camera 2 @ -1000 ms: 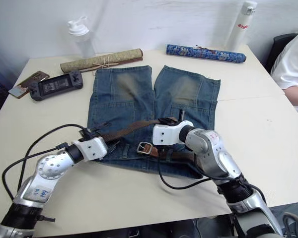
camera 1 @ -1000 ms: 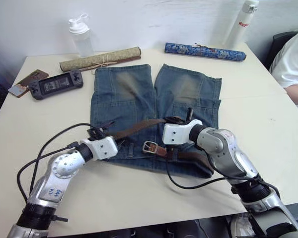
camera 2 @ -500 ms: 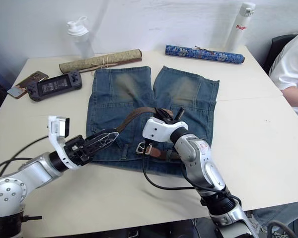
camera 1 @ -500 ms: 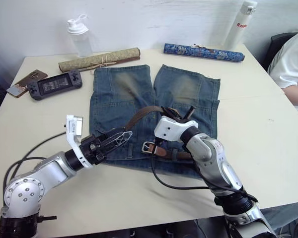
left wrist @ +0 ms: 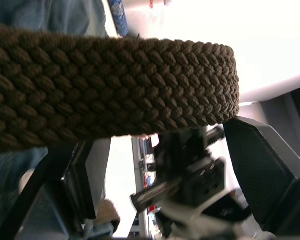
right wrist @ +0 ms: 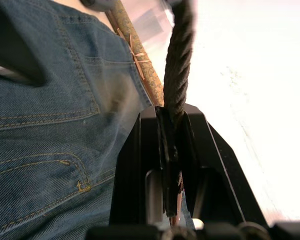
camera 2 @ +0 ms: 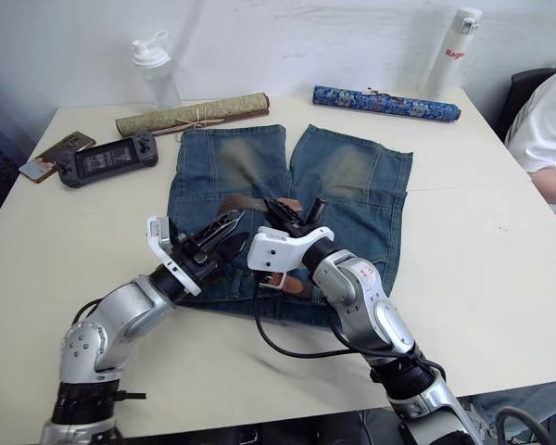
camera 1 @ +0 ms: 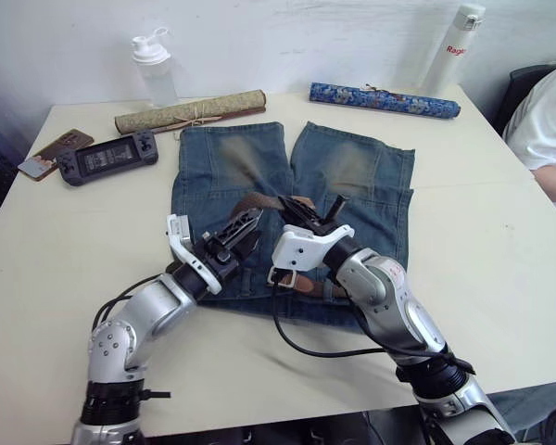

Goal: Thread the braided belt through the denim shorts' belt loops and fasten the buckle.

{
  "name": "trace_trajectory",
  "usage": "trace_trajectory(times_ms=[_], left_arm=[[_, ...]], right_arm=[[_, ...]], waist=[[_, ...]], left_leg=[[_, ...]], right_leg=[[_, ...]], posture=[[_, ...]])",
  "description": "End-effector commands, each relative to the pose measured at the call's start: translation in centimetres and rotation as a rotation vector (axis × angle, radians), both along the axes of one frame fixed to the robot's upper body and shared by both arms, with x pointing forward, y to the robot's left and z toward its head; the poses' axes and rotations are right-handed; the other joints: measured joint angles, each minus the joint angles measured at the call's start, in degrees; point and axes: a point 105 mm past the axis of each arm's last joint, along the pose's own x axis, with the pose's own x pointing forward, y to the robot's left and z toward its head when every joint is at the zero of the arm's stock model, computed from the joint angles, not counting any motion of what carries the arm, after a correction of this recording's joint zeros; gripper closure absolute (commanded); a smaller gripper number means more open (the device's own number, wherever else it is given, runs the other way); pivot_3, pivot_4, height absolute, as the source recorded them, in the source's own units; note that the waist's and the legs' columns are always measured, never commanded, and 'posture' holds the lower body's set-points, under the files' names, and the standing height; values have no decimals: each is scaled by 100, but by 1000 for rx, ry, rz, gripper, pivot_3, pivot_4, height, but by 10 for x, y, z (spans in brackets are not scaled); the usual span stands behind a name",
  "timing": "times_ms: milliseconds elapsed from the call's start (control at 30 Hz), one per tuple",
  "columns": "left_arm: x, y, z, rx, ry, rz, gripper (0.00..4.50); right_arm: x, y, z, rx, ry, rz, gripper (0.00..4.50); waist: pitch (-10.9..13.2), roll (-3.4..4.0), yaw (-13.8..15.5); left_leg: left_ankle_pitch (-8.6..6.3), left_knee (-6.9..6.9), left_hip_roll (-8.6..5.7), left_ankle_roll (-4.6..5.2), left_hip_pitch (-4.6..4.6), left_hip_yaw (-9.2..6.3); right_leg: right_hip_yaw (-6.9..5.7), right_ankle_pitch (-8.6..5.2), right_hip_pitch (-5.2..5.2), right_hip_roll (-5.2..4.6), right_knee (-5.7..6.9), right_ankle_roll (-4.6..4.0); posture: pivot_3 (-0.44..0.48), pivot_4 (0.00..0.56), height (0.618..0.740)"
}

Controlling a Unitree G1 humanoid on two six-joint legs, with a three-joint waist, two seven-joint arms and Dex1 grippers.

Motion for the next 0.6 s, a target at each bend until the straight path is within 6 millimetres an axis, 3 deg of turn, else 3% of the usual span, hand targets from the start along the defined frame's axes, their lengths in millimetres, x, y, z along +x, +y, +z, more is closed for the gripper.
trace_trajectory(times_ms=[33, 167, 300, 433, 600], left_arm=[[2, 3, 13, -31, -23, 28, 700], [3, 1, 17, -60, -18, 40, 700], [0, 0, 25, -84, -47, 39, 1890], [-10, -10, 34, -57, -110, -20, 1890], [-16, -17, 30, -4, -111, -63, 1890]], right_arm=[[-7, 3, 7, 9, -41, 30, 4500], [-6, 3, 8, 7, -48, 29, 4500], [-2, -1, 6, 7, -37, -3, 4500], [2, -5, 4, 9, -25, -33, 4500], [4, -2, 1, 14, -7, -32, 4500]], waist=[[0, 0, 0], [1, -1, 8], [1, -2, 13], [1, -2, 17], [2, -3, 18]], left_leg=[[0, 0, 1, 0, 0, 0], [1, 2, 2, 0, 1, -1], [1, 1, 1, 0, 1, -1], [1, 1, 1, 0, 0, -1], [1, 1, 2, 0, 0, -1]], right_leg=[[0, 0, 0, 1, -1, 0], [0, 0, 0, 4, -1, 0], [0, 0, 0, 5, -2, 0], [0, 0, 0, 7, -3, 1], [1, 0, 1, 9, -5, 0]], posture=[[0, 150, 717], [0, 150, 717], [0, 150, 717], [0, 150, 717], [0, 150, 717]])
